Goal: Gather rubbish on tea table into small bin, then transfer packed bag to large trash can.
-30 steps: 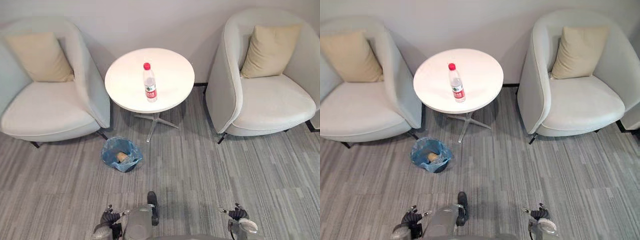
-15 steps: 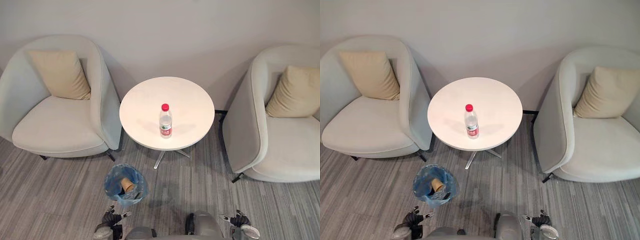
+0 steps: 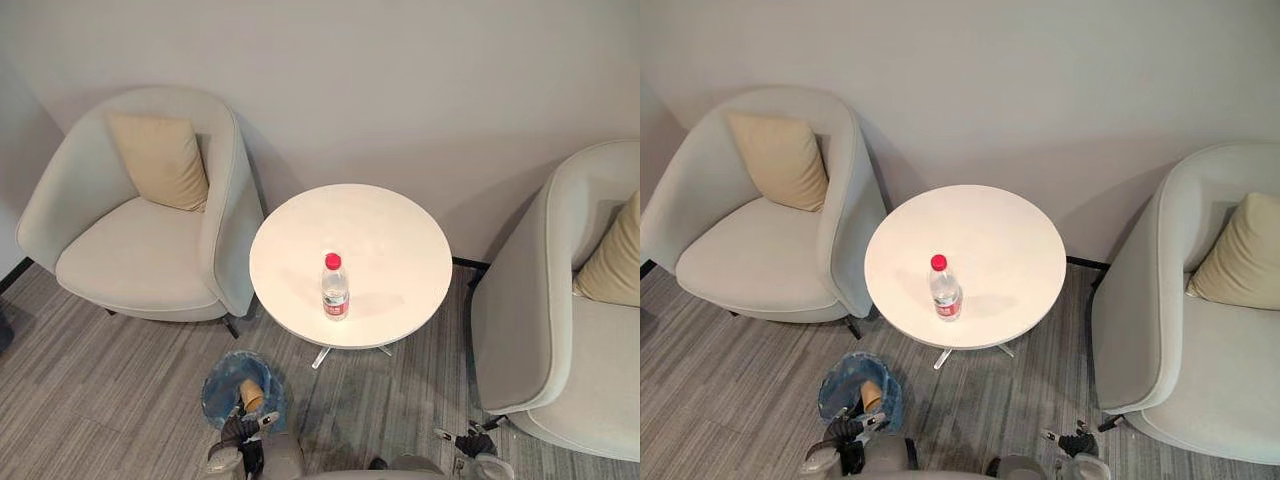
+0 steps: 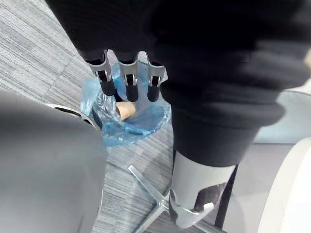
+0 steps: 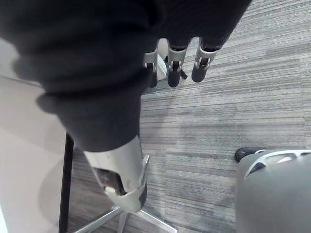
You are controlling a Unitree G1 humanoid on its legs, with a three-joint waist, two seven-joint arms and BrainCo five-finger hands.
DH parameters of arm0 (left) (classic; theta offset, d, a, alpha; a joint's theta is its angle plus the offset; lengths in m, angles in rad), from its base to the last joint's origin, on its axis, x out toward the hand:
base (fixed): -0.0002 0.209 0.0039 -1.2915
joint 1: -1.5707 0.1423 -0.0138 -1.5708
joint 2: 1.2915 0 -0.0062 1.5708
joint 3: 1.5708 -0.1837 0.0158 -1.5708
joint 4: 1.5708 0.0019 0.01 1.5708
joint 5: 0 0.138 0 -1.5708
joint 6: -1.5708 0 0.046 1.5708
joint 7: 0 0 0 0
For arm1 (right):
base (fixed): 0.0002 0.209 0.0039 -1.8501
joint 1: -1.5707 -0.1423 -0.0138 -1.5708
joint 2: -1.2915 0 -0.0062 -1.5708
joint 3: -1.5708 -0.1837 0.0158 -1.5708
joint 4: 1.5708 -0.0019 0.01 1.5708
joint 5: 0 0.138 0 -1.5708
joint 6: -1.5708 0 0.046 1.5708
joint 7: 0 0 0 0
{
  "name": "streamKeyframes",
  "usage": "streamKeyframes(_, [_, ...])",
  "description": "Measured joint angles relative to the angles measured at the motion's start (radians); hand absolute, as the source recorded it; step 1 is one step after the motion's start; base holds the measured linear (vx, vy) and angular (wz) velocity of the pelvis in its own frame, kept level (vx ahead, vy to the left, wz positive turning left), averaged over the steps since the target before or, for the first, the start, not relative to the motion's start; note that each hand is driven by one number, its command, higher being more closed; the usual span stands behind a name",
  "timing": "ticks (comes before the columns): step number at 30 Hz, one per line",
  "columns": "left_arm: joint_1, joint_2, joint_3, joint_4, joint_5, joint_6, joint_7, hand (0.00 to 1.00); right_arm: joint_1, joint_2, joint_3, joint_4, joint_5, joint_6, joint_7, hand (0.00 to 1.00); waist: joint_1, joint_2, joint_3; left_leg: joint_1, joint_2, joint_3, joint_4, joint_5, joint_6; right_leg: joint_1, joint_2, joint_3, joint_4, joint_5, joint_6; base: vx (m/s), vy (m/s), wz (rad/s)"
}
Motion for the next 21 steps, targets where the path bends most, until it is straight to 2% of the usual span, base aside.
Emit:
streamKeyframes(1, [-0.003, 0.004, -0.001, 0.005, 0.000, 0.000, 0.001, 0.00, 0.003, 0.016, 0.002, 0.006, 0.000, 0.004, 0.001, 0.00, 0.000, -0.027, 0.000, 0.024, -0.033, 0.002, -0.044, 0.012, 0.007, 0.001, -0.018, 0.009, -0.005, -0.001, 0.010, 0.17, 0.126, 0.12])
streamKeyframes(3, [-0.003, 0.011, 0.000, 0.005, 0.000, 0.000, 0.000, 0.00, 0.005, 0.021, 0.001, 0.005, -0.001, 0.004, 0.001, 0.00, 0.004, -0.044, -0.004, 0.044, -0.066, 0.011, -0.091, 0.024, 0.020, 0.009, -0.044, 0.010, -0.029, 0.009, 0.027, 0.13, 0.109, 0.09])
streamKeyframes(7, [0.006, 0.019, -0.002, 0.007, 0.001, 0.000, 0.001, 0.00, 0.008, 0.021, -0.016, 0.004, -0.003, 0.003, 0.000, 0.00, 0.001, -0.040, -0.005, 0.104, -0.105, 0.025, -0.151, 0.034, 0.033, 0.045, -0.070, 0.021, -0.058, 0.016, 0.039, 0.05, 0.084, 0.00])
streamKeyframes(11, [0.007, 0.031, -0.012, 0.029, 0.001, 0.000, 0.000, 0.00, 0.008, 0.016, -0.025, 0.017, -0.010, 0.000, 0.000, 0.00, -0.001, -0.040, -0.011, 0.153, -0.136, 0.021, -0.284, 0.106, 0.028, 0.046, -0.077, 0.023, -0.077, 0.025, 0.046, -0.02, -0.018, 0.02])
streamKeyframes(18, [0.017, 0.066, -0.030, 0.059, 0.008, 0.000, 0.000, 0.00, 0.011, -0.030, -0.019, 0.066, -0.043, 0.000, -0.001, 0.00, -0.004, -0.047, -0.029, 0.198, -0.145, -0.017, -0.426, 0.189, 0.019, 0.040, -0.051, 0.011, -0.106, 0.047, 0.030, -0.05, -0.044, 0.04])
streamKeyframes(21, [0.028, 0.097, -0.060, 0.080, 0.029, 0.000, 0.000, 0.00, 0.006, -0.059, 0.007, 0.065, -0.050, -0.007, -0.002, 0.00, -0.004, -0.050, -0.033, 0.199, -0.151, -0.049, -0.441, 0.195, 0.024, 0.039, -0.045, 0.017, -0.123, 0.061, 0.030, -0.04, -0.003, -0.04])
